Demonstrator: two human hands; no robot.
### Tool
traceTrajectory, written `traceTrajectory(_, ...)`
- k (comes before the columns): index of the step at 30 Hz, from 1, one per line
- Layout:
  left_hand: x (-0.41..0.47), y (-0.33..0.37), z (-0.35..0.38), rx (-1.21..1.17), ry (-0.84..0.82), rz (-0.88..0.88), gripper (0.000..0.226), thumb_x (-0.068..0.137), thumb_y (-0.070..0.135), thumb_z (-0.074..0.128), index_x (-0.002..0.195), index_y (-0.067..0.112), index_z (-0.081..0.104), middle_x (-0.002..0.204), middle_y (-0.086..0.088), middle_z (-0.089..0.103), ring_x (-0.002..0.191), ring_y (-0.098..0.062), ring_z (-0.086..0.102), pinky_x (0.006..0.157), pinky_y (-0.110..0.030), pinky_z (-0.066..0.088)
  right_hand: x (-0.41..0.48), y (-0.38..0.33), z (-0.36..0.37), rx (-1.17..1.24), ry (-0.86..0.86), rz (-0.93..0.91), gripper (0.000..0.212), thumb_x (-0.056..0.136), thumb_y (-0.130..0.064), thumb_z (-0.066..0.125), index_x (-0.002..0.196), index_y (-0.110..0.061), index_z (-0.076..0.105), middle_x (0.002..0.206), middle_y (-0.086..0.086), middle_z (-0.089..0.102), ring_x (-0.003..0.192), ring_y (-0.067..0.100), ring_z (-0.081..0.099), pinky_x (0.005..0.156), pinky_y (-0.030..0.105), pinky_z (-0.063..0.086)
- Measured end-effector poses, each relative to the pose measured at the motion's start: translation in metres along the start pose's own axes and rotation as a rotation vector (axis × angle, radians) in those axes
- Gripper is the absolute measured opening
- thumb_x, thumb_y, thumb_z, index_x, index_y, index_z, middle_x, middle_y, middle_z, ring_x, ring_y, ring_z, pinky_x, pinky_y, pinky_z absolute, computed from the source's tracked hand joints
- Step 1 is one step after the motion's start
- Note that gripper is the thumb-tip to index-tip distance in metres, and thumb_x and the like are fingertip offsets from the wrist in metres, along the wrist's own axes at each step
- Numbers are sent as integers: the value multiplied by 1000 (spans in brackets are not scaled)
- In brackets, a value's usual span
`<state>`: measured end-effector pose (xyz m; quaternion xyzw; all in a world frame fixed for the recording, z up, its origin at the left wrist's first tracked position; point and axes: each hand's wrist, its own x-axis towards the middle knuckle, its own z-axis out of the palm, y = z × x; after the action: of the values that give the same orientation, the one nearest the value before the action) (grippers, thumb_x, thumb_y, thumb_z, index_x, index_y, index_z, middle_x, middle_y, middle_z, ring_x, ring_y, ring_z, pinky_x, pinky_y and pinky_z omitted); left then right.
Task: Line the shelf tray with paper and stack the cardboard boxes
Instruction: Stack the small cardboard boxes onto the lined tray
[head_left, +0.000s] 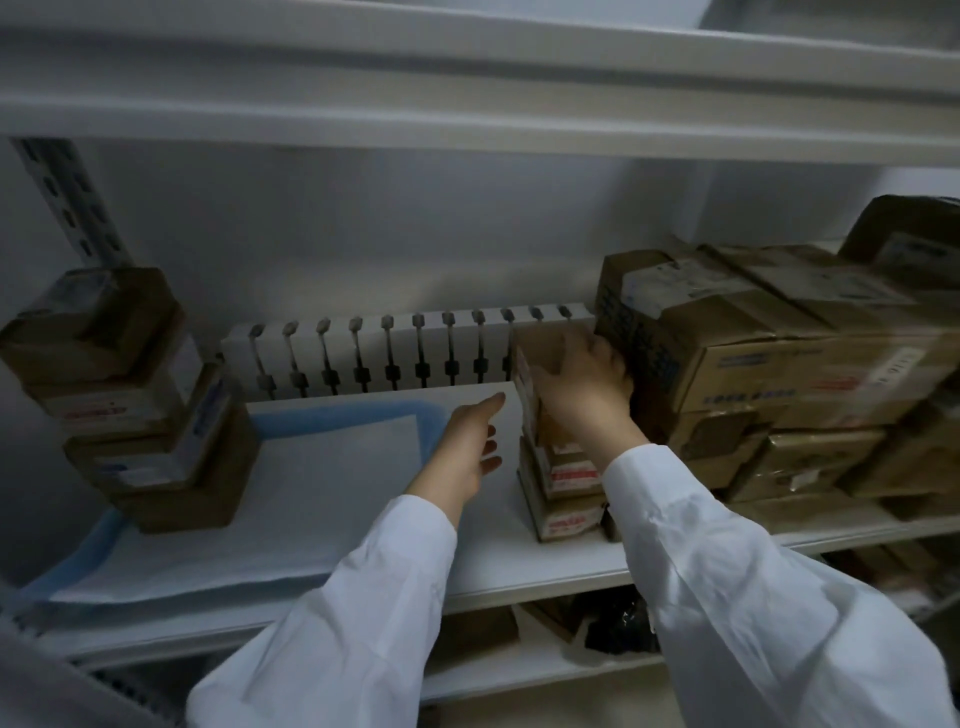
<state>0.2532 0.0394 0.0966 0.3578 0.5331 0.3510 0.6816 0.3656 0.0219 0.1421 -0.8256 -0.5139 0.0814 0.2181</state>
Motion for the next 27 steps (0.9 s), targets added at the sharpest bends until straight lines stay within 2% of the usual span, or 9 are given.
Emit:
traceTrajectory(3, 0, -5, 15, -24, -70, -62, 66, 85, 52, 57, 137, 14, 37, 113, -12, 47, 105, -29, 47, 93, -39, 41, 4, 9, 0, 72, -11, 14, 64, 93, -42, 47, 147, -21, 21, 153, 12, 21, 140, 36, 19, 113, 49, 19)
traceTrajectory(6, -2, -8, 25, -75, -144, -77, 59, 85, 57, 53, 130, 21, 38, 101, -10, 50, 87, -24, 50, 85, -37, 40, 9, 18, 3, 186, -28, 25, 71, 90, -43, 52, 149, -20, 19, 153, 10, 21, 140, 35, 20, 114, 48, 23)
traceTrajectory(8, -1, -9, 29, -125, -197, -68, 51, 85, 59, 52, 120, 23, 41, 104, -11, 57, 94, -26, 54, 86, -39, 41, 12, 21, 5, 251, -43, 40, 80, 86, -47, 57, 150, -21, 17, 154, 10, 20, 141, 35, 19, 114, 48, 24)
traceTrajectory(10, 3, -12, 32, -138, -226, -44, 59, 83, 60, 53, 128, 23, 45, 113, -13, 61, 106, -30, 57, 89, -42, 43, 15, 22, 6, 281, -27, 36, 83, 82, -47, 63, 148, -21, 22, 151, 10, 26, 139, 33, 25, 112, 47, 29)
traceTrajectory(13, 4, -14, 34, -203, -197, -26, 50, 85, 54, 55, 126, 26, 44, 107, -13, 61, 107, -33, 55, 90, -43, 44, 16, 24, 3, 357, 29, -14, 70, 86, -31, 64, 146, -20, 29, 147, 9, 34, 136, 30, 33, 109, 42, 33)
traceTrajectory(17, 6, -13, 25, -407, -146, -32, 47, 88, 48, 48, 129, 25, 44, 111, -14, 59, 101, -31, 56, 71, -37, 46, 15, 22, -8, 684, 8, -56, 40, 96, -18, 51, 135, -18, 45, 135, 4, 51, 125, 24, 47, 98, 29, 36)
traceTrajectory(20, 7, -14, 13, -631, -177, -50, 46, 88, 48, 46, 128, 24, 47, 115, -15, 59, 102, -33, 58, 71, -40, 51, 16, 17, -9, 911, -66, 39, 31, 98, -24, 46, 127, -17, 54, 128, 6, 57, 119, 27, 52, 104, 40, 41)
traceTrajectory(23, 5, -17, 4, -729, -219, -61, 45, 87, 51, 44, 122, 22, 48, 117, -18, 59, 104, -37, 57, 76, -44, 51, 13, 16, -5, 967, -126, 26, 36, 97, -25, 48, 132, -17, 51, 134, 6, 53, 122, 28, 50, 99, 38, 42)
traceTrajectory(27, 4, -19, -3, -779, -222, -84, 45, 87, 52, 42, 117, 20, 49, 115, -21, 59, 105, -39, 57, 81, -44, 50, 12, 15, 0, 986, -240, 35, 74, 85, -30, 67, 147, -22, 27, 150, 5, 35, 133, 30, 40, 101, 41, 39)
